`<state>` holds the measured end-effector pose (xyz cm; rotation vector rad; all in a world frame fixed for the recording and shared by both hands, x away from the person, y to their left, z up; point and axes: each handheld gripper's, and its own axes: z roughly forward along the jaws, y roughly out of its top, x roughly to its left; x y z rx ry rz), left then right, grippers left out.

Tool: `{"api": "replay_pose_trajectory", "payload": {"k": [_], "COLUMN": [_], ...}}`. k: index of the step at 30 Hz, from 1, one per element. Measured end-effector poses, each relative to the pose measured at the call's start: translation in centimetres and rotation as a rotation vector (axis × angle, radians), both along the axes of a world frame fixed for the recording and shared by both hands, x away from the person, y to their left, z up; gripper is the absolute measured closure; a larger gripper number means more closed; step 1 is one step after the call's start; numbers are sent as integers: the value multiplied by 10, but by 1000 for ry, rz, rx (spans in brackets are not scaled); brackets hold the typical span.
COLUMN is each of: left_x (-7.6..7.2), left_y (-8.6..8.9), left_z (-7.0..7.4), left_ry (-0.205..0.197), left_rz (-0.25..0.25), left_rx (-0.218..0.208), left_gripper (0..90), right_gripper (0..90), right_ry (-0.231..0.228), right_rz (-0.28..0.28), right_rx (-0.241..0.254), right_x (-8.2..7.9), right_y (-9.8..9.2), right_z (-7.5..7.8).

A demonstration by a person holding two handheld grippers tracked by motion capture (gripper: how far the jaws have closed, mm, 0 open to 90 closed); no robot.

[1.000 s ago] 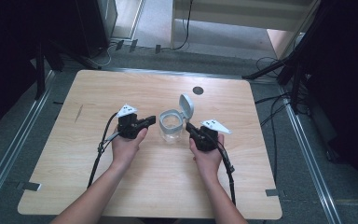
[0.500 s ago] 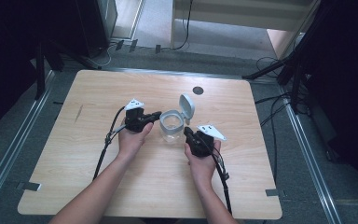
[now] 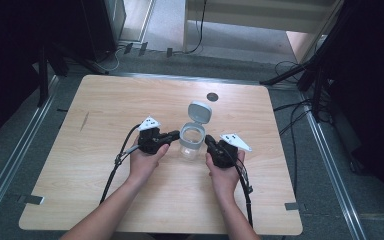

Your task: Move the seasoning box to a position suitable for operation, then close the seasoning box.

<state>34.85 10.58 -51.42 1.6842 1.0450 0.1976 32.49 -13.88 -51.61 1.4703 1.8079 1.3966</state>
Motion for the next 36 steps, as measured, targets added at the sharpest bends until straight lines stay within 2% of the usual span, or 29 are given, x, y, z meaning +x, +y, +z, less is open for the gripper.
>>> {"api": "replay_pose_trajectory", "payload": {"k": [5,10,13,15,17,20,22,25,26,28,29,33,36], "left_x": [-10,-16,-20,-25,-34,-46,-58,-73,-78,-87,-93,-106,-108], "left_y": [-7,-7,3,15,36,69,99,141,155,177,188,211,215], "left_z": [-1,-3,-3,-4,-5,-10,-16,-26,-28,-31,-32,-35,-37], "left_ry": [2,-3,-21,-43,-66,-69,-70,-45,-30,-1,-1,-17,-6], "left_rz": [10,4,36,64,102,155,200,247,265,293,318,378,393], "left_rx": [-3,-17,-14,-14,-3,9,22,51,50,11,20,46,12], "left_gripper": [900,900,824,726,633,490,454,424,416,409,405,388,375], "right_gripper": [900,900,900,900,900,900,900,900,900,900,900,900,900], "right_ry": [-8,-17,-41,-39,-41,-39,-43,-48,-54,-53,-53,-50,-53], "right_rz": [15,61,84,73,64,75,72,63,63,61,60,53,57], "right_rx": [-9,-26,-27,-22,-21,-27,-28,-25,-28,-22,-18,-12,-13], "right_x": [3,9,12,16,20,28,31,38,41,44,46,56,62], "right_y": [-3,-8,-11,-15,-18,-23,-24,-26,-26,-26,-25,-21,-17], "right_z": [-2,-2,1,3,7,14,18,25,27,30,31,38,43]}}
